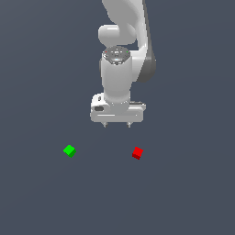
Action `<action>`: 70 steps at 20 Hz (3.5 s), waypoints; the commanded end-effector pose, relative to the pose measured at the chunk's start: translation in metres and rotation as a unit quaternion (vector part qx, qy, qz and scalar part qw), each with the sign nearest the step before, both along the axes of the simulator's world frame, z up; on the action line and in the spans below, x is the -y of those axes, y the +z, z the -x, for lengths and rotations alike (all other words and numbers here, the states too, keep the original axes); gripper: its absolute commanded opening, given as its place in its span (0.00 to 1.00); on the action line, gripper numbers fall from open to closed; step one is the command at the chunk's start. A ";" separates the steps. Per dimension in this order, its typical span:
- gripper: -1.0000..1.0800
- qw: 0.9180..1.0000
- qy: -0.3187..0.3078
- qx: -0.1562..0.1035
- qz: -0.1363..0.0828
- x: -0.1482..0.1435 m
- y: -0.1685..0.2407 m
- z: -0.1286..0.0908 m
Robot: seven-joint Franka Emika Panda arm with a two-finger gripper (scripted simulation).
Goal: Stack the red cube on top of the green cube.
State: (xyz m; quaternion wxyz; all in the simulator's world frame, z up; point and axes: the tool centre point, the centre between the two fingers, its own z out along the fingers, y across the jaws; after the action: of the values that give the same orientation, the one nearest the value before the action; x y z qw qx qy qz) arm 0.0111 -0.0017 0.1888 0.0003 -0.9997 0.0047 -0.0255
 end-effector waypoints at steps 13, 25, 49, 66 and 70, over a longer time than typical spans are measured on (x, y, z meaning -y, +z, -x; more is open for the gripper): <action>0.96 0.999 -0.034 -0.004 -0.001 -0.017 -0.018 -0.005; 0.96 0.990 -0.138 -0.015 -0.003 -0.066 -0.072 -0.027; 0.96 0.973 -0.228 -0.025 -0.006 -0.103 -0.121 -0.057; 0.00 0.973 -0.229 -0.025 -0.006 -0.103 -0.169 -0.057; 0.00 0.973 -0.229 -0.025 -0.006 -0.103 -0.169 -0.057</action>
State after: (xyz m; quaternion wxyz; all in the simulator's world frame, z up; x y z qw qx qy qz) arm 0.0683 0.1013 0.0196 -0.0001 -0.9724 0.2334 0.0004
